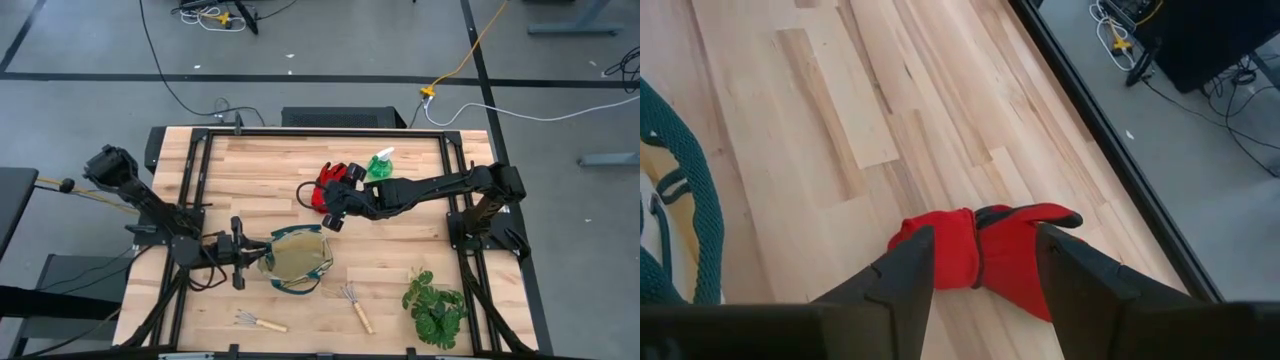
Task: Pick & Place Garden tools in Gardening bag
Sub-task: Put the shear scissors into the gardening bag
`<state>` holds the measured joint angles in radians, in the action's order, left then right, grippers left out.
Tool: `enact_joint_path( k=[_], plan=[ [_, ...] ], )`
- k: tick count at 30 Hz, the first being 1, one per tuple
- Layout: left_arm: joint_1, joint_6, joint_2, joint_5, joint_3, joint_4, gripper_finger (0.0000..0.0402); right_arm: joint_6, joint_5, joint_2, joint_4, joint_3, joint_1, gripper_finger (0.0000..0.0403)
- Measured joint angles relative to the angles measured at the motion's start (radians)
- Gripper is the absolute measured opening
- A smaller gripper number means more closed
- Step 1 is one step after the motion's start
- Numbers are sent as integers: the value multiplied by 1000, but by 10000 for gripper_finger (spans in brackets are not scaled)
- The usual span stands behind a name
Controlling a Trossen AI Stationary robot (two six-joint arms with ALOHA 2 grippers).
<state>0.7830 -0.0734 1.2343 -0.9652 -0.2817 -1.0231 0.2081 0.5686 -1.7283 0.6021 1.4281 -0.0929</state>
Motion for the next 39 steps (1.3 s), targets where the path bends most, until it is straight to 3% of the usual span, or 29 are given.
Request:
enact_joint_path(
  k=[17,29,39],
  plan=[
    [7,-43,140,-29,0,-35,48,-7,-1,0,-19,0,0,178],
    [7,-51,142,-47,0,-27,51,-7,-1,0,-19,0,0,178],
    [6,-48,142,9,0,-15,73,-8,-1,0,-19,0,0,178]
  ],
)
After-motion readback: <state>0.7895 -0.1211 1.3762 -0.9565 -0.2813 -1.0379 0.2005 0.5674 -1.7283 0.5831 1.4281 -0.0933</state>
